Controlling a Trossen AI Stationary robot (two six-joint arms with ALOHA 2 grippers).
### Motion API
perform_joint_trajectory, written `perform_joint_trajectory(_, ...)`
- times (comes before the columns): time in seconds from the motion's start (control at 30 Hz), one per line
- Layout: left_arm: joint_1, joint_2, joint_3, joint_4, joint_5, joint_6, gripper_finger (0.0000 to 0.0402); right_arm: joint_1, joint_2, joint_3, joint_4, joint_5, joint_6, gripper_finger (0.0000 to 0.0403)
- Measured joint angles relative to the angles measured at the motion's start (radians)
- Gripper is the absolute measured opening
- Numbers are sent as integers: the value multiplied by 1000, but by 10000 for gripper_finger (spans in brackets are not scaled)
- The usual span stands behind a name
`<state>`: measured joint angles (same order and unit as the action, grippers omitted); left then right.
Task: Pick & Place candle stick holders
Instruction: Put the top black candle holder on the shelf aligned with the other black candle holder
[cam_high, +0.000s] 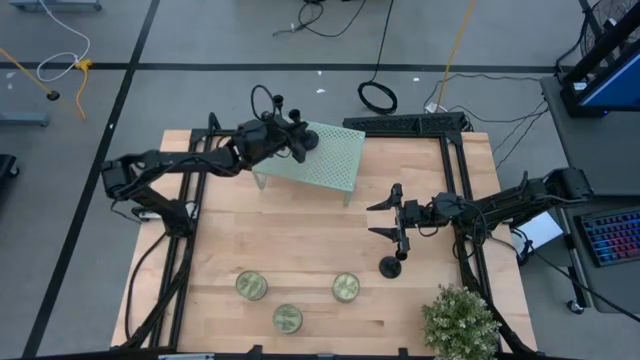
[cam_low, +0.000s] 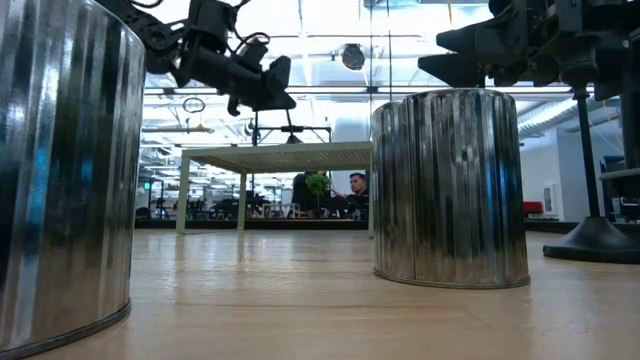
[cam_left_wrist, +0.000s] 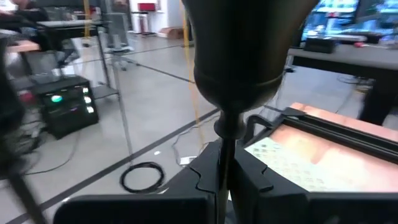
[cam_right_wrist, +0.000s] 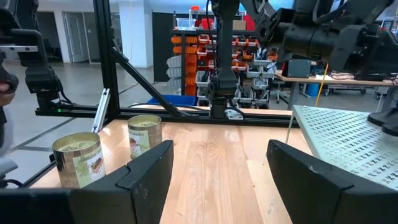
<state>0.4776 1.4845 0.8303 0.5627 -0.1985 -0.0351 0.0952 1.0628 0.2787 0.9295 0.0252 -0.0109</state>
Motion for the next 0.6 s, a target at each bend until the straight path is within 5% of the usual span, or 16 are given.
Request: perform_joint_trajectory(0.6, 6, 69, 81, -30, 20, 33, 17, 0, 0, 0, 0, 0, 0, 254)
